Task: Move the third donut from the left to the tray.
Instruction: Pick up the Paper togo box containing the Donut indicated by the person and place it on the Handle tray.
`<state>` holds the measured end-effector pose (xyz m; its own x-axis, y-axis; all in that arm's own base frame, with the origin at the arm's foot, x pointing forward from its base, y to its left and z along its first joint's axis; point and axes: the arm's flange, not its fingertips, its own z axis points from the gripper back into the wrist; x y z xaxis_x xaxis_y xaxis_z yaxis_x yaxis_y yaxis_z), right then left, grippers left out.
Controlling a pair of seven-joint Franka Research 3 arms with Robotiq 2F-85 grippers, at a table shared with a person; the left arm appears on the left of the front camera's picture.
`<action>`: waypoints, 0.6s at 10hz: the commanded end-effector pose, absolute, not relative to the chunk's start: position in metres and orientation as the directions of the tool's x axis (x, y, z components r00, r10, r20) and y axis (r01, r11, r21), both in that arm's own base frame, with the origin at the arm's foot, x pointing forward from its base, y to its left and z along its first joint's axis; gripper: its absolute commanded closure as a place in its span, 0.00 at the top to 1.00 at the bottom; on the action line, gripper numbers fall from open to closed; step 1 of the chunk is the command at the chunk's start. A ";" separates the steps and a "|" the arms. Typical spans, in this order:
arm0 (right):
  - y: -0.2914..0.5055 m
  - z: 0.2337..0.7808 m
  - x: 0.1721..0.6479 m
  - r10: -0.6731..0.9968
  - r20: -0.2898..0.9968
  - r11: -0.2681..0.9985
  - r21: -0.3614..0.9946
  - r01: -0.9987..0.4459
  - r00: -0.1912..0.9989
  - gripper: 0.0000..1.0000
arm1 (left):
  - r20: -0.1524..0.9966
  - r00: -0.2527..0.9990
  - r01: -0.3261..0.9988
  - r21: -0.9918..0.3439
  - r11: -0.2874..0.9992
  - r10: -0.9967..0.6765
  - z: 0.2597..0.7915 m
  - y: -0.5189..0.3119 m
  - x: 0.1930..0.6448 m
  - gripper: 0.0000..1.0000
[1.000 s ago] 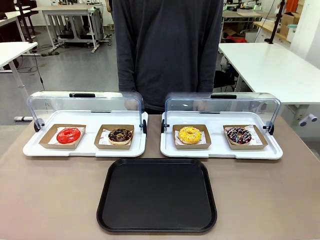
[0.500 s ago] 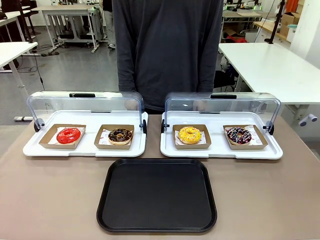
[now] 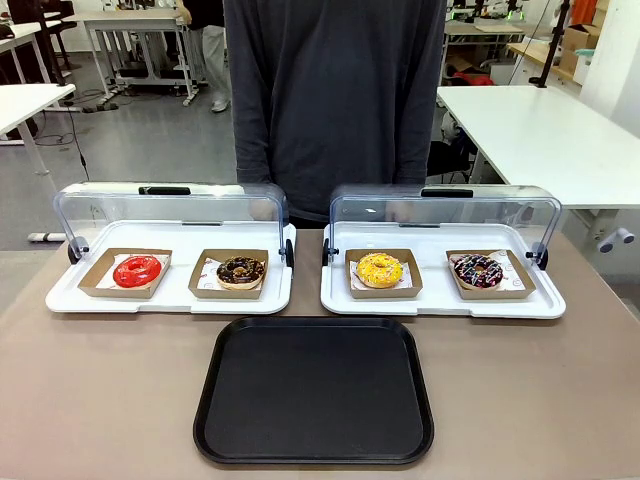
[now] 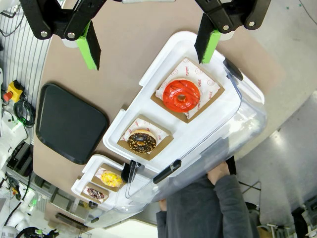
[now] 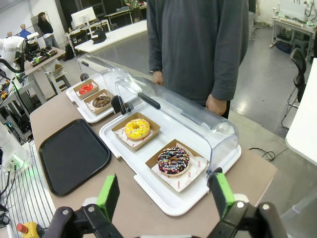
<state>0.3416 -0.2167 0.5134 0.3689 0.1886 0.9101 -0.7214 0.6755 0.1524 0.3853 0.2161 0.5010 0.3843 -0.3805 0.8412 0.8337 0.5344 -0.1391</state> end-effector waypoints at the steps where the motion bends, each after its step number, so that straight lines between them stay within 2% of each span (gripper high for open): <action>1: -0.216 0.515 0.343 0.189 0.915 0.674 0.143 -0.725 0.356 1.00 | 0.841 0.384 0.833 -0.139 0.535 -0.380 0.502 0.216 0.385 1.00; 6: -0.216 0.515 0.343 0.189 0.915 0.674 0.143 -0.725 0.356 1.00 | 0.841 0.384 0.833 -0.139 0.535 -0.380 0.502 0.216 0.385 1.00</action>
<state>0.3416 -0.2167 0.5134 0.3689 0.1886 0.9101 -0.7214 0.6755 0.1524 0.3853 0.2161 0.5010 0.3843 -0.3805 0.8412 0.8337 0.5344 -0.1391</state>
